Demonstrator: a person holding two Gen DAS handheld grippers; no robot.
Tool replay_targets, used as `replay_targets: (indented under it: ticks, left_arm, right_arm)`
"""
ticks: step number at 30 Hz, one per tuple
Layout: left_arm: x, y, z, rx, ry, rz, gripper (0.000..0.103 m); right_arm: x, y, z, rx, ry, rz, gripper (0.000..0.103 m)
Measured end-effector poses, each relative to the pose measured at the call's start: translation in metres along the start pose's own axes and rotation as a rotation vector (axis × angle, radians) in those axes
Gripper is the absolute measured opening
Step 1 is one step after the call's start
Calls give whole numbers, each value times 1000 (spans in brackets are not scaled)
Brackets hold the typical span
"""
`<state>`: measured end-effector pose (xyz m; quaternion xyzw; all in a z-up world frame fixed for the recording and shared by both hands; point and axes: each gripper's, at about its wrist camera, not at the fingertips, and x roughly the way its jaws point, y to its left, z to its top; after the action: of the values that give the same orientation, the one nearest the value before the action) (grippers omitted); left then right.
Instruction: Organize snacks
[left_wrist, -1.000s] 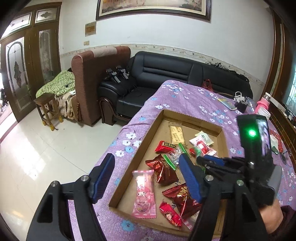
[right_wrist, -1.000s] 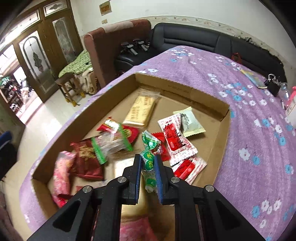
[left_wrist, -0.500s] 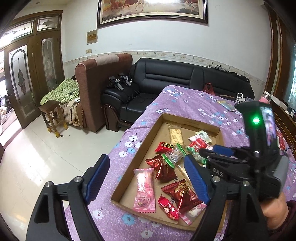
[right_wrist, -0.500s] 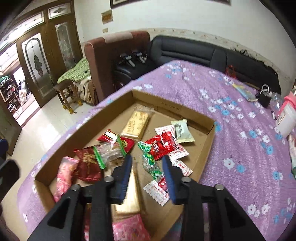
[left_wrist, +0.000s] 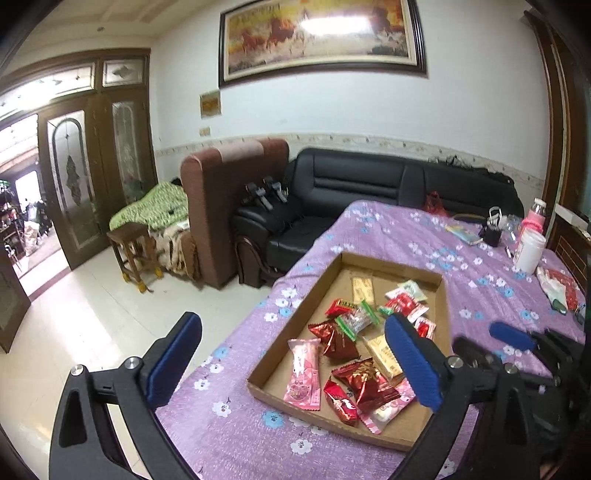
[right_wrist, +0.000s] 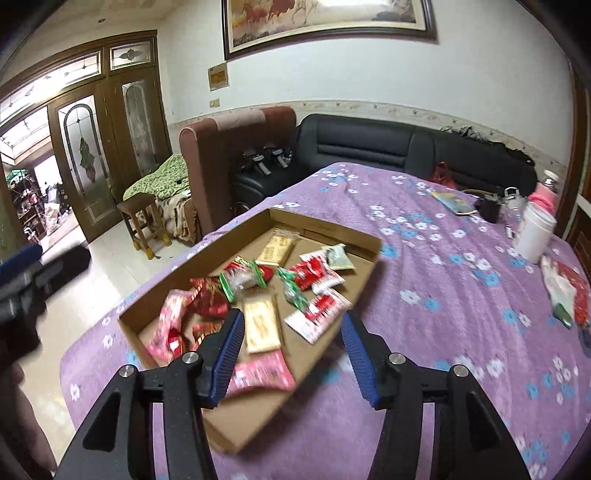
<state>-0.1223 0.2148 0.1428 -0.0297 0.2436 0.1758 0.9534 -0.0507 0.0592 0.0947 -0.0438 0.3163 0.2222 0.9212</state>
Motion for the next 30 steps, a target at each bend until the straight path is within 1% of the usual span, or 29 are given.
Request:
replay_targets:
  ticks: [3, 5, 10, 12, 14, 16, 17, 19, 20, 22, 24, 26, 30]
  left_arm:
    - [-22, -4, -1, -13, -68, 24, 102]
    - [-40, -6, -1, -26, -126, 41, 103]
    - [-85, -12, -5, -78, -302, 85, 103]
    - [-100, -16, -11, -102, -360, 116, 103]
    - [-108, -22, -16, -117, -384, 162, 103]
    - [-108, -29, -15, -112, -355, 207, 103]
    - [-105, -31, -14, -110, -327, 190, 103]
    - [-95, -31, -12, -134, -248, 104, 103]
    - [-90, -29, -11, -156, -205, 74, 103]
    - [-81, -30, -11, -174, -155, 52, 103]
    - [-71, -33, -12, -167, -103, 26, 103]
    - [-65, -37, -15, -154, -69, 9, 103]
    - [-61, -51, -24, -106, -42, -9, 103]
  right_arm:
    - [-19, -5, -16, -6, -25, -27, 62]
    - [-32, -8, -27, -7, -42, -43, 65]
    - [-62, -13, -50, 1, -88, -64, 67]
    - [-71, -13, -56, -1, -103, -67, 69]
    - [-79, -11, -61, -14, -121, -76, 71]
    - [-86, -9, -67, -28, -138, -87, 73]
    - [-88, -9, -69, -32, -143, -88, 74]
    - [-93, -9, -73, -38, -152, -88, 74]
    - [-94, -9, -75, -40, -155, -90, 74]
    - [-96, -11, -78, -40, -154, -91, 75]
    - [-97, -13, -81, -33, -149, -86, 76]
    - [-96, -17, -83, -24, -142, -83, 76]
    - [-91, -19, -84, -19, -131, -92, 76]
